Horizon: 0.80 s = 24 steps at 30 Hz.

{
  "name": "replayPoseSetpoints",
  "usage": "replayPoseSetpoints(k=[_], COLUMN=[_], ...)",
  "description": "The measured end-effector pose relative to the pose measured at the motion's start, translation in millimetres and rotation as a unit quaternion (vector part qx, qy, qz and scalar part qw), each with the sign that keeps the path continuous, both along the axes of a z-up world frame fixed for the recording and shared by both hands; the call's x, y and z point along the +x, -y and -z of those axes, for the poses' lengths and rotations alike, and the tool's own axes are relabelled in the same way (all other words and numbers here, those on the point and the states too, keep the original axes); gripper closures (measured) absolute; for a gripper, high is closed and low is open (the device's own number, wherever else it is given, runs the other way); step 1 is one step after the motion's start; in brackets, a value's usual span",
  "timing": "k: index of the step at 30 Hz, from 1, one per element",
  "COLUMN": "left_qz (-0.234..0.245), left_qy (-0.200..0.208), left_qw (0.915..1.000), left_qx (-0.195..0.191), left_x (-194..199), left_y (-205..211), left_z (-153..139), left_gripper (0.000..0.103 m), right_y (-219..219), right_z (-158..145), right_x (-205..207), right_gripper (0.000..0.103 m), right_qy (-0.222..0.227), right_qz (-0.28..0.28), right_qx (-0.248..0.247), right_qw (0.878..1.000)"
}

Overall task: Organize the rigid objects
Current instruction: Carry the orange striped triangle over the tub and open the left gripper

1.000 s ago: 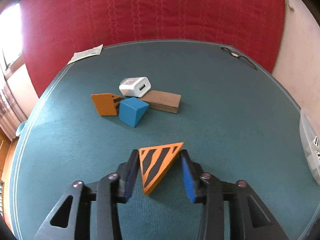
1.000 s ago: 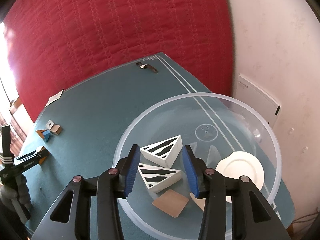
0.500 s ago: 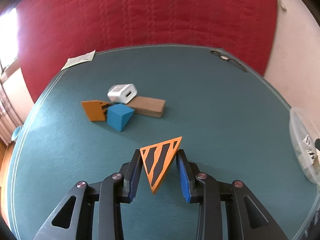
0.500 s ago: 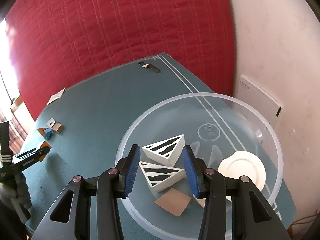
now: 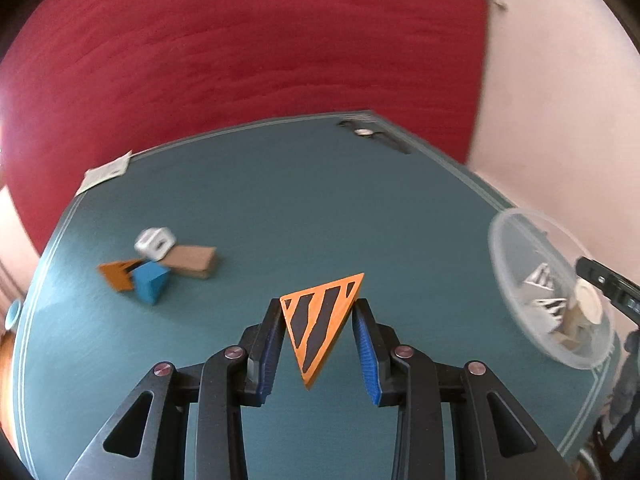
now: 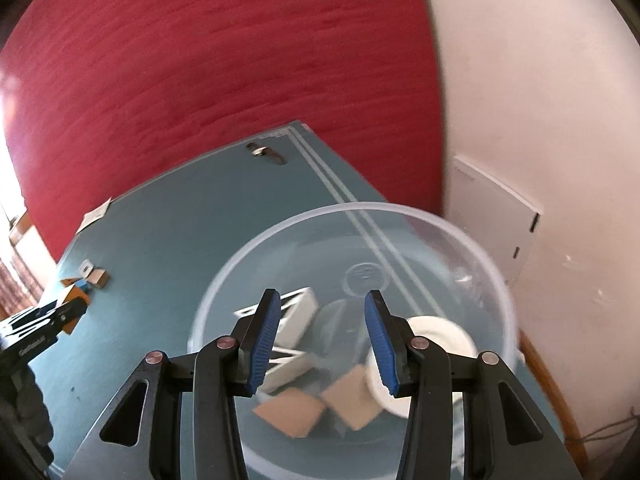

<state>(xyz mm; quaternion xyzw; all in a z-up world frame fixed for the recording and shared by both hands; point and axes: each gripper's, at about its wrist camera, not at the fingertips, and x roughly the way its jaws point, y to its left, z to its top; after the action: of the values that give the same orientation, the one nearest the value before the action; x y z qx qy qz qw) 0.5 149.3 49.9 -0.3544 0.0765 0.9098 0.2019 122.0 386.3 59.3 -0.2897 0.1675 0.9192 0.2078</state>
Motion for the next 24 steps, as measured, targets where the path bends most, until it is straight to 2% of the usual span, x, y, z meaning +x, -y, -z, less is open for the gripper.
replayPoseSetpoints(k=[12,24], left_qz=[0.100,0.187], left_qy=[-0.002,0.014], left_qw=[0.9949,0.9823], left_qx=[-0.017,-0.011], left_x=[21.4,42.6], left_y=[-80.8,-140.4], left_z=[-1.2,-1.3], left_gripper=[0.067,0.067], right_y=[-28.8,-35.1], right_z=[-0.5,0.4], right_x=[17.7,24.2], right_gripper=[0.058,0.058], right_qy=[-0.013,-0.014], right_qz=[0.037,0.056], right_qx=[-0.014,-0.012], right_qw=[0.999,0.998])
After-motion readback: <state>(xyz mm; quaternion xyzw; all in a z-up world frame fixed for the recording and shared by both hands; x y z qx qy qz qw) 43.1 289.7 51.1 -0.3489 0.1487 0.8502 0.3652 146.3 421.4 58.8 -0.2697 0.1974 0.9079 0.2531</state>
